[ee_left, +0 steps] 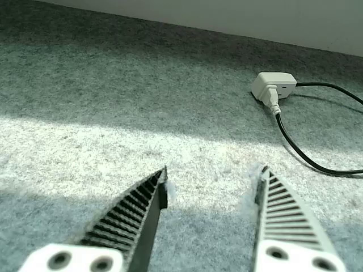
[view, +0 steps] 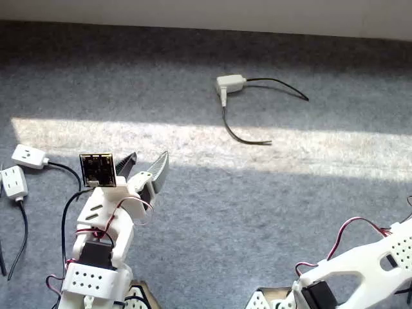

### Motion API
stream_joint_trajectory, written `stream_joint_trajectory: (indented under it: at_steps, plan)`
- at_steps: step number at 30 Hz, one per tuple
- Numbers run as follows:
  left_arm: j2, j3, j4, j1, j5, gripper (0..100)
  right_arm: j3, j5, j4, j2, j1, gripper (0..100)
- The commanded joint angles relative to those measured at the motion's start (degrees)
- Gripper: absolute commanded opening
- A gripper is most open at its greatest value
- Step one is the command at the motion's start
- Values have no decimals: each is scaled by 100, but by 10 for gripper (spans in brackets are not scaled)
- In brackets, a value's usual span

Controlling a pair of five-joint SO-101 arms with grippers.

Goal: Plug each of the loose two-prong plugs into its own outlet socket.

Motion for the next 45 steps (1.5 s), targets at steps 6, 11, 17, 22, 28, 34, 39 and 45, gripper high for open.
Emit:
stream_joint_trajectory:
  at_steps: [6,11,17,22,28,34,39,45]
  plan:
    - [-66,-4,26,101,-53,262,-673,-70,400,-2009,-523,91]
    - [-66,-4,26,101,-53,262,-664,-343,426,-3020,-1042,91]
    - [-66,-4,26,101,-53,262,-655,-1415,435,-3925,-1912,91]
    - [-66,-4,26,101,-53,262,-646,-1574,444,-4497,-3020,91]
    - [-66,-4,26,101,-53,262,-514,-1574,444,-4936,-4295,91]
    - [-66,-4,26,101,-53,262,1868,-2057,444,-5833,-5613,91]
    - [-66,-4,9,13,-53,262,4022,-2725,400,-7081,-6844,91]
    - [-66,-4,0,-48,-53,262,5095,-2558,391,-8470,-7908,91]
